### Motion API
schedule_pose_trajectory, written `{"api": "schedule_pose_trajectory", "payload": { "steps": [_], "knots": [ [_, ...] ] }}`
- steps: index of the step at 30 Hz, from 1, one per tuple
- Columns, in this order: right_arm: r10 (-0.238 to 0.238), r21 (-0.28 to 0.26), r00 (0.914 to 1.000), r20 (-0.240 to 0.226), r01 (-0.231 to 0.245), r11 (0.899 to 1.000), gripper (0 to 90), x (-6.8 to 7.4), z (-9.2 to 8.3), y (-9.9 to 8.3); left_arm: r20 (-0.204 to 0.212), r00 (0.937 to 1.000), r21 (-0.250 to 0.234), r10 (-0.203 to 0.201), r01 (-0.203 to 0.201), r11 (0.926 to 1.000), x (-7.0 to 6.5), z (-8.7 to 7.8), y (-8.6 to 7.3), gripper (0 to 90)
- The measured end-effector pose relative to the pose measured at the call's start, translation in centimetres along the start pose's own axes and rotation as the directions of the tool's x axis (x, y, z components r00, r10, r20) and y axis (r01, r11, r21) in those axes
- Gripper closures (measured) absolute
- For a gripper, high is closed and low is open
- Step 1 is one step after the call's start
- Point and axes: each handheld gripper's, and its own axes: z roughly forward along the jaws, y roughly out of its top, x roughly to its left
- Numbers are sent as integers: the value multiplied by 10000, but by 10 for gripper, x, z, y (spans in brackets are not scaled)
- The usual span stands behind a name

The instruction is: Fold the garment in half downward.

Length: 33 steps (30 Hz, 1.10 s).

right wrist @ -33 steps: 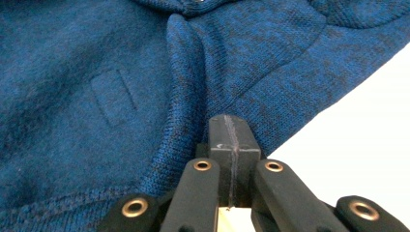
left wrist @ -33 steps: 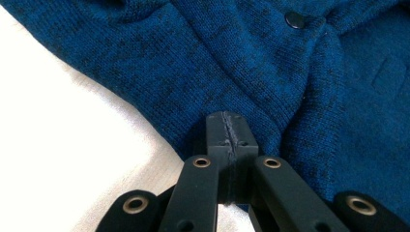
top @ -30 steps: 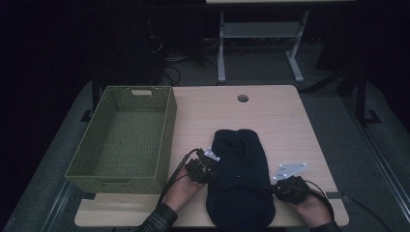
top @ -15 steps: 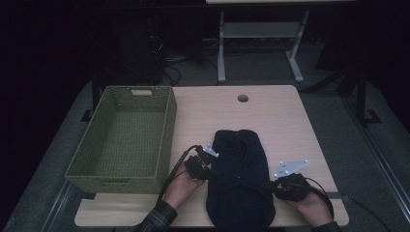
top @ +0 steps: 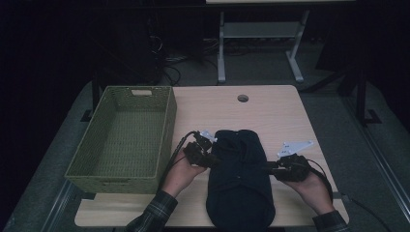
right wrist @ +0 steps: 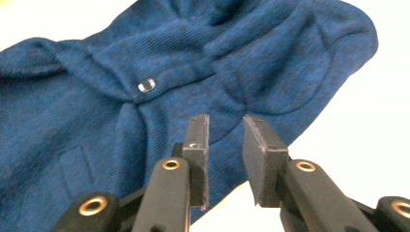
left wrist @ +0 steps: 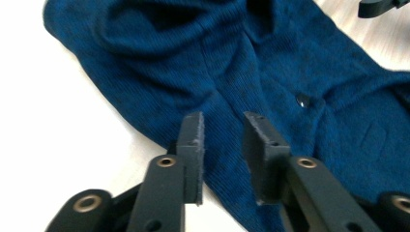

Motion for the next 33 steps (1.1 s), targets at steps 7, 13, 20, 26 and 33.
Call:
{"api": "schedule_pose_trajectory", "payload": {
  "steps": [7,13,20,26,33],
  "knots": [
    [68,-19,10000,35,-68,10000,651,-17,5,18,-412,9991,-246,124,-134,9996,9,-3,17,575],
    [74,-194,9995,318,-68,9998,638,-31,5,34,-676,9977,-522,73,-108,9986,21,-9,31,547],
    [156,-351,9989,450,-140,9993,625,-52,6,54,-894,9960,-757,92,-160,9970,36,-8,44,532],
    [414,-375,9984,395,-399,9985,623,-69,14,67,-1054,9944,-835,4,-93,9965,48,-5,55,534],
    [643,-321,9970,430,-629,9975,617,-87,33,74,-1319,9912,-679,71,-162,9976,65,8,63,535]
  ]
}}
